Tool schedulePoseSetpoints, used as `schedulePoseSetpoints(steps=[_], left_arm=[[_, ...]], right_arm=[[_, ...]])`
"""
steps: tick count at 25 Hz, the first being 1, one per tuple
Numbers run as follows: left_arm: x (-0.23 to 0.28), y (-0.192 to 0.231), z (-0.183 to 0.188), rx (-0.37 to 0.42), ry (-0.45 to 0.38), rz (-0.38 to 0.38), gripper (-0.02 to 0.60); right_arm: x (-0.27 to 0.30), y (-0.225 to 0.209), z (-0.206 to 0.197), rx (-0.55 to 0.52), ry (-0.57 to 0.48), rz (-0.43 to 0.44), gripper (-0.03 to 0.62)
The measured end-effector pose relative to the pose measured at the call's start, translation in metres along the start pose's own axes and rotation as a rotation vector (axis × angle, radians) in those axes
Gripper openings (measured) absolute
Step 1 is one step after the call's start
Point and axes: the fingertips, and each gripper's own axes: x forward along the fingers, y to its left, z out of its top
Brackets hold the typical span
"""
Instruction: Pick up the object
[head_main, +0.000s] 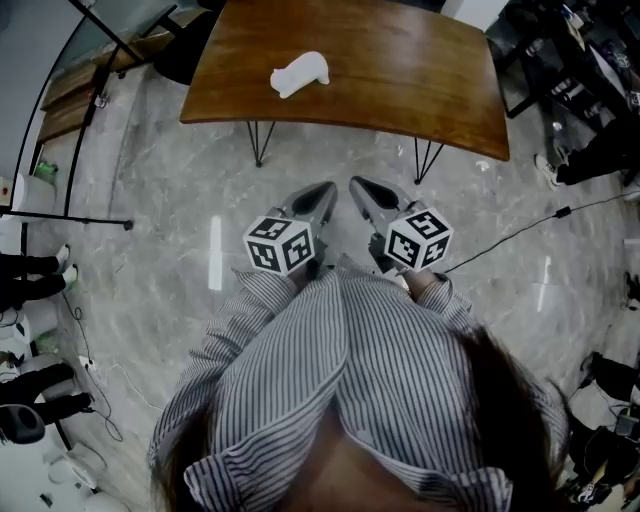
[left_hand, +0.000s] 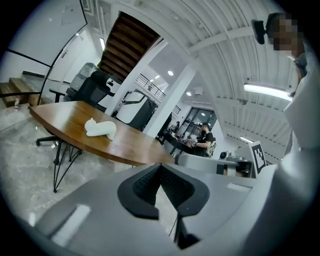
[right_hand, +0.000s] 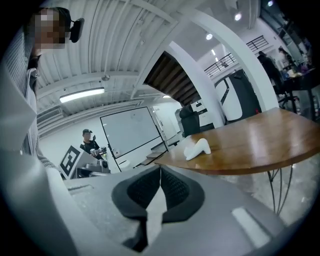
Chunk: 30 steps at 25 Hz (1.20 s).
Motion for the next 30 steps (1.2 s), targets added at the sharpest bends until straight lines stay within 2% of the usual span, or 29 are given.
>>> schedulePoseSetpoints(steps=[6,10,20,26,30], left_arm=[[0.047,0.062,0.077,0.031,0.001,-0.034,0.006],[0.071,0.102,0.112,0.077,0.027,-0.039,0.006],[0.118,0.143,0.125,0.006,0.075,-0.065,0.006],[0.135,0.168,0.135,0.033,0.108,-0.036,0.006],[0.148,0.179,0.145,0.086,0.137,-0.040,0.041]], right_arm=[[0.076,-0.038,0.061,0.021,-0.056,0.001,0.002],[0.125,-0.060,0.093,0.044,-0.086,-0.010,0.002],[0.165,-0.097,0.107,0.091,-0.059,-0.017,0.002],[0.188,-0.114,0.116,0.107,-0.037,-0.001,0.002],[0.199,-0.121,0.120,0.112,-0.022,0.004,0.002]])
